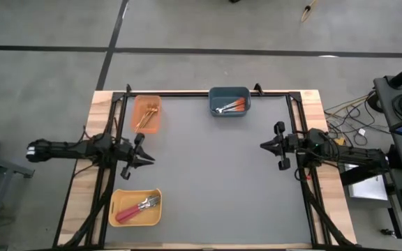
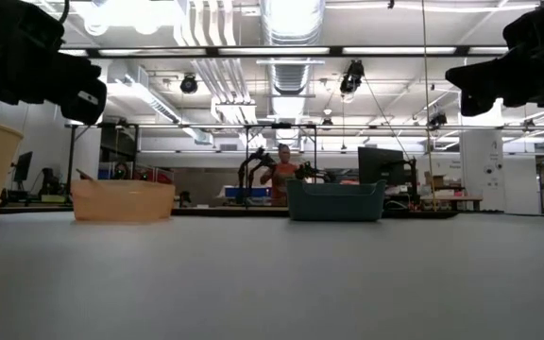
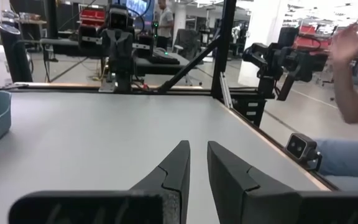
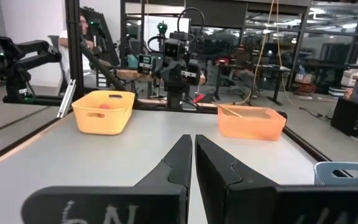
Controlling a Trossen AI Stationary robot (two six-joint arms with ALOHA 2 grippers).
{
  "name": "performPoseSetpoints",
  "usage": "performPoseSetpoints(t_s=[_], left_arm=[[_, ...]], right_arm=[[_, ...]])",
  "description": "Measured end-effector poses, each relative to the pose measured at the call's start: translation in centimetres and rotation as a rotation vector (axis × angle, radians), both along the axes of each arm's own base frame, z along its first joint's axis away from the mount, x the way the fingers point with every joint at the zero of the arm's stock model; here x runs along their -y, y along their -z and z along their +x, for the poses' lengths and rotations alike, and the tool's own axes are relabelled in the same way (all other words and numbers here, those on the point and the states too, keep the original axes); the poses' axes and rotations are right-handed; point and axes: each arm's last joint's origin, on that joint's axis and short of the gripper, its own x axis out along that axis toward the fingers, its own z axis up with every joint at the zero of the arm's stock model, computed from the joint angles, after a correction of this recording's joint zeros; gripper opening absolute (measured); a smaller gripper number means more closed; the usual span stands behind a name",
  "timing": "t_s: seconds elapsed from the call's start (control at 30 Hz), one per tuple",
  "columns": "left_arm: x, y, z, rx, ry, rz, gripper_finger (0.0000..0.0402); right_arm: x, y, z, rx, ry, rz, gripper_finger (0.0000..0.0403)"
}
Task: Sort silverware by color (type)
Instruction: Return to Home Position
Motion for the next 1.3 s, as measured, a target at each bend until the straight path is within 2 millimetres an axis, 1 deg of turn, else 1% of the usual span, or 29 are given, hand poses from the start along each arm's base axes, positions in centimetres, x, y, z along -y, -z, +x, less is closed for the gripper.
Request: performPoseSetpoints(t_s=[0.6,1.3], left_arm=[[0.00,0.43,0.33,-0.053,0.000,0.000,0.0038],[0.01,0.47,0.37,-0.059,0.000,0.000,0.0038]], right_arm=[[0.00,0.01,0.00,0.000,0.000,0.000,0.0013],[0.00,0.02,0.00,0.000,0.000,0.000,0.0013]])
